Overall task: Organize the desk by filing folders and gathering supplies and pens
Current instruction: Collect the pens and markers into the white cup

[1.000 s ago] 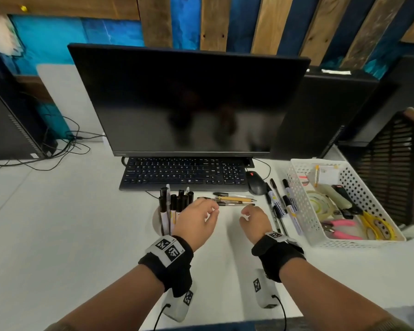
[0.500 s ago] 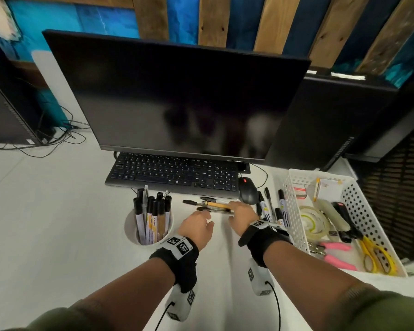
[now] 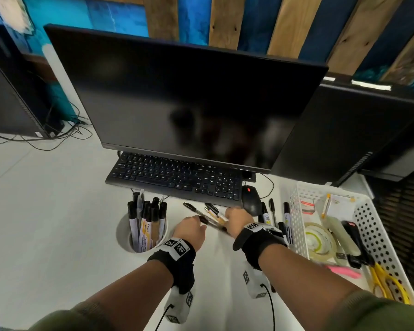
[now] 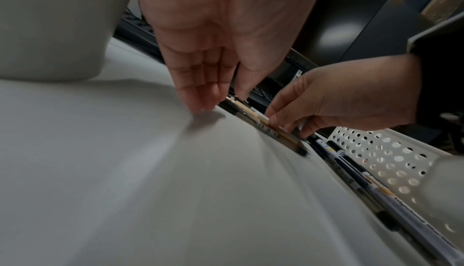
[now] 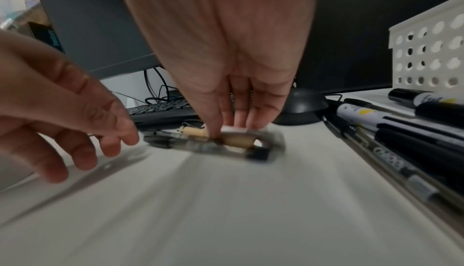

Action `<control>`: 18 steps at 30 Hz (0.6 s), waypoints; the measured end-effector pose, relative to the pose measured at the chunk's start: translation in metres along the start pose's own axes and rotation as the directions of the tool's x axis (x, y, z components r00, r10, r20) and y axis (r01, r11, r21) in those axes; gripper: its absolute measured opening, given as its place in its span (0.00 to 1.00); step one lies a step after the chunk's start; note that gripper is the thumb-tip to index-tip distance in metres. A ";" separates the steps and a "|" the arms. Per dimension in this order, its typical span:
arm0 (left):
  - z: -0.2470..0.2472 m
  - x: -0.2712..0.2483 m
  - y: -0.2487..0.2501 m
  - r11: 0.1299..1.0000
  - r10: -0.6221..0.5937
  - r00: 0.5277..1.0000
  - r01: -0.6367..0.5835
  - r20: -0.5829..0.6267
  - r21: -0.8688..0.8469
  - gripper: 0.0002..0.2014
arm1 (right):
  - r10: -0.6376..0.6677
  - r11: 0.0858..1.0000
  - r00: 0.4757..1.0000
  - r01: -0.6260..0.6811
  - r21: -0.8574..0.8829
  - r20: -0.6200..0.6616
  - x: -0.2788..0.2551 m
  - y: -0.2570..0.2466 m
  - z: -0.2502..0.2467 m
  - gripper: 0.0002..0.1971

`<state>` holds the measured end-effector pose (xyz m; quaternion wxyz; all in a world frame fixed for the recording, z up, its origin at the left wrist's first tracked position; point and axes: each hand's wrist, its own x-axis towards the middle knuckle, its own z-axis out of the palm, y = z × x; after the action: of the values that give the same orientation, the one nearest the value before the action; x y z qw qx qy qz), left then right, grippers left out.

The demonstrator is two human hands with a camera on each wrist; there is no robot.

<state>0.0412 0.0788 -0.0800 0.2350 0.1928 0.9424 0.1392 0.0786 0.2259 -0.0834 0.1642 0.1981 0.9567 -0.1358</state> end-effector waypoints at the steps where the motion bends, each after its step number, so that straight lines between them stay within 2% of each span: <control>1: 0.000 0.001 0.000 1.000 -0.011 1.000 0.011 -0.003 -0.016 0.17 | 0.020 1.000 0.999 -0.019 -0.020 0.044 0.001 -0.002 -0.001 0.13; 4: -0.001 0.002 0.001 0.998 -0.036 0.999 0.035 -0.017 -0.051 0.17 | 0.121 0.989 0.982 -0.107 -0.102 0.144 0.002 -0.009 -0.002 0.12; 7: -0.001 0.003 0.002 0.996 -0.069 0.998 0.069 -0.002 -0.060 0.20 | 0.166 0.982 0.962 -0.141 -0.125 0.215 0.005 -0.012 0.003 0.22; 10: -0.002 0.003 0.004 0.994 -0.102 0.994 0.104 0.038 -0.043 0.22 | 0.198 0.978 0.950 -0.173 -0.120 0.242 0.004 -0.011 0.003 0.25; 16: -0.006 -0.003 0.004 0.988 -0.150 0.983 0.153 0.104 -0.018 0.11 | 0.226 0.973 0.946 -0.230 -0.009 0.231 -0.001 -0.003 0.004 0.18; 18: -0.010 -0.007 0.004 0.984 -0.172 0.980 0.175 0.101 -0.030 0.10 | 0.236 0.969 0.947 -0.245 0.018 0.217 -0.004 -0.003 0.004 0.18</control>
<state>0.0431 0.0776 -0.0680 0.2961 0.1120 0.9401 0.1267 0.0818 0.2211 -0.0853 0.2768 0.3010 0.8990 -0.1567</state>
